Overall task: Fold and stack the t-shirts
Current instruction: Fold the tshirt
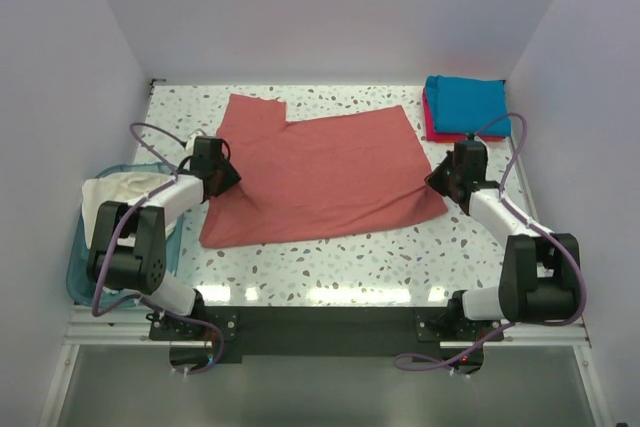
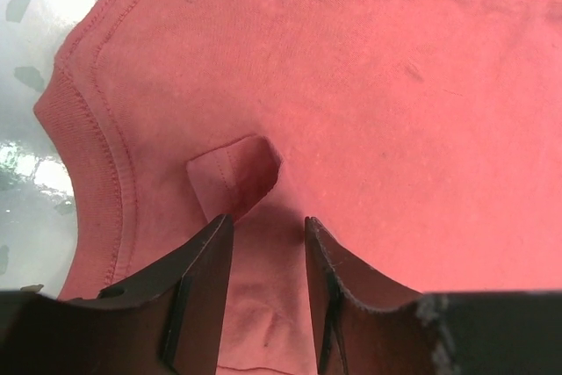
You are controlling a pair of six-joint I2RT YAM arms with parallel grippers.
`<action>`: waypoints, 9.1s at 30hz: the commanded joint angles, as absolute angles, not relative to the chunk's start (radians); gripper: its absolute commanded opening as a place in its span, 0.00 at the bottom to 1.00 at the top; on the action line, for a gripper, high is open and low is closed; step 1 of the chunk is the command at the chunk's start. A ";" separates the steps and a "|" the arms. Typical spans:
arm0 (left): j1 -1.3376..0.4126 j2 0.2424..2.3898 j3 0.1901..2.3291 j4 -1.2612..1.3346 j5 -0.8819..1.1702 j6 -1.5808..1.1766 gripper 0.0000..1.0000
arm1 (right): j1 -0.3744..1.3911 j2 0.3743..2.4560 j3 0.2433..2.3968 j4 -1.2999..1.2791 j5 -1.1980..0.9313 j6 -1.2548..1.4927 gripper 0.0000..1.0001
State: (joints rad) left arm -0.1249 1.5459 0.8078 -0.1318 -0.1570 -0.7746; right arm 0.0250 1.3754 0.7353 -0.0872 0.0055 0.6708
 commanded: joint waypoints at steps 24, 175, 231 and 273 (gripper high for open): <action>-0.129 1.315 0.861 -0.245 -0.244 -0.770 0.00 | 0.023 1.307 0.752 -0.069 0.015 0.658 0.00; -0.110 2.398 1.916 -0.072 0.038 -0.379 0.00 | 0.048 2.129 1.678 -0.377 -0.018 0.152 0.50; -0.074 2.416 1.950 -0.063 0.090 -0.388 0.00 | -0.144 2.315 1.746 -0.255 -0.074 0.428 0.48; -0.074 2.388 1.977 -0.055 0.132 -0.391 0.00 | 0.040 2.347 1.851 -0.442 0.179 0.324 0.34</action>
